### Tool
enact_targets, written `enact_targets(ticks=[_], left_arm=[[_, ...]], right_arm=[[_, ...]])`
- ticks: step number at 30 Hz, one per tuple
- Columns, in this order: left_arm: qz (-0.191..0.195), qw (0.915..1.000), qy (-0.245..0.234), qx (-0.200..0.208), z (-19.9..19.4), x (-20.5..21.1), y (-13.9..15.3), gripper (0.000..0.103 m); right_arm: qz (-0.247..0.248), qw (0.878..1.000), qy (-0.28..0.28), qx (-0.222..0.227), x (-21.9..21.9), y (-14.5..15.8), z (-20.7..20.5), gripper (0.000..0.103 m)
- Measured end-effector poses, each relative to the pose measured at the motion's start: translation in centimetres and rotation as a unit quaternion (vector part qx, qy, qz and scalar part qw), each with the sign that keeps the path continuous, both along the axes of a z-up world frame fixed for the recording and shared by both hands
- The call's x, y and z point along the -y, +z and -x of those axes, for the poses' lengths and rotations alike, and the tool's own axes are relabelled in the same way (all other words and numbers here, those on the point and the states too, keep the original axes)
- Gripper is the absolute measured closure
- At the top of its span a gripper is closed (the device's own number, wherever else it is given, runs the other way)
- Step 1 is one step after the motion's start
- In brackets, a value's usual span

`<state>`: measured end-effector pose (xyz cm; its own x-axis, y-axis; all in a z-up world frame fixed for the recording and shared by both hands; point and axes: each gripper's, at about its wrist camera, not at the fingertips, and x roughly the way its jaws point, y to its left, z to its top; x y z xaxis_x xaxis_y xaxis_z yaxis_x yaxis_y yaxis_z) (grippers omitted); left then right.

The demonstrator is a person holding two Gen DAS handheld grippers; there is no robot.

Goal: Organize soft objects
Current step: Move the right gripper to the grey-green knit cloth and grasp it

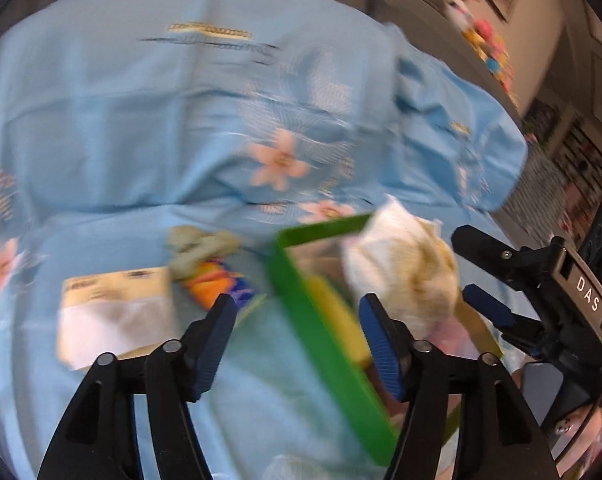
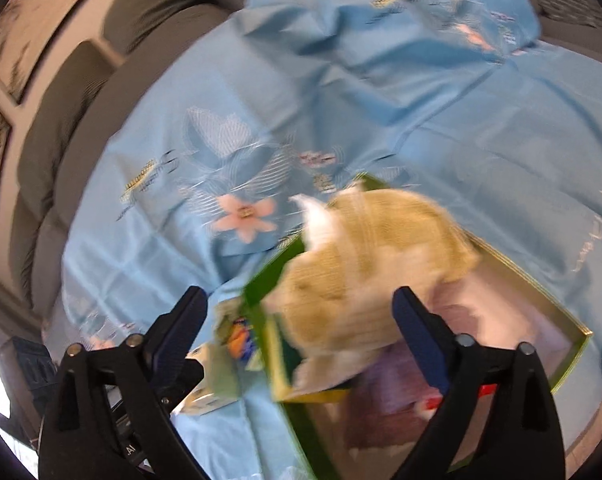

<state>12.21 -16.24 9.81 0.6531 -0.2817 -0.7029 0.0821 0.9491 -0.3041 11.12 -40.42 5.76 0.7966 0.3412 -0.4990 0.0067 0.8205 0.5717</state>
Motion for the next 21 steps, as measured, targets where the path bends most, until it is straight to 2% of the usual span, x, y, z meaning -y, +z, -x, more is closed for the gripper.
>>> enact_targets(ticks=[7,12,14,16,21], left_arm=[[-0.005,0.9964,0.085,-0.005,3.6,-8.4,-2.3,0.035],[0.003,0.9915,0.127,-0.030,4.5,-14.1,-5.1,0.035],[0.023,0.9892,0.141,-0.035,4.8,-15.8,-6.1,0.035],[0.048,0.9879,0.141,-0.044,5.0,-17.0,-7.2,0.035],[0.053,0.9851,0.153,-0.057,4.9,-18.0,-8.1,0.035]], right_arm=[[0.016,0.995,0.098,-0.005,-8.0,1.0,-1.7,0.006],[0.024,0.986,0.163,-0.038,-14.5,0.2,-4.9,0.008],[0.051,0.982,0.174,-0.060,-17.3,-0.6,-6.6,0.011],[0.075,0.979,0.176,-0.074,-19.4,-1.4,-8.0,0.021],[0.147,0.971,0.144,-0.124,-22.4,-4.0,-11.9,0.038]])
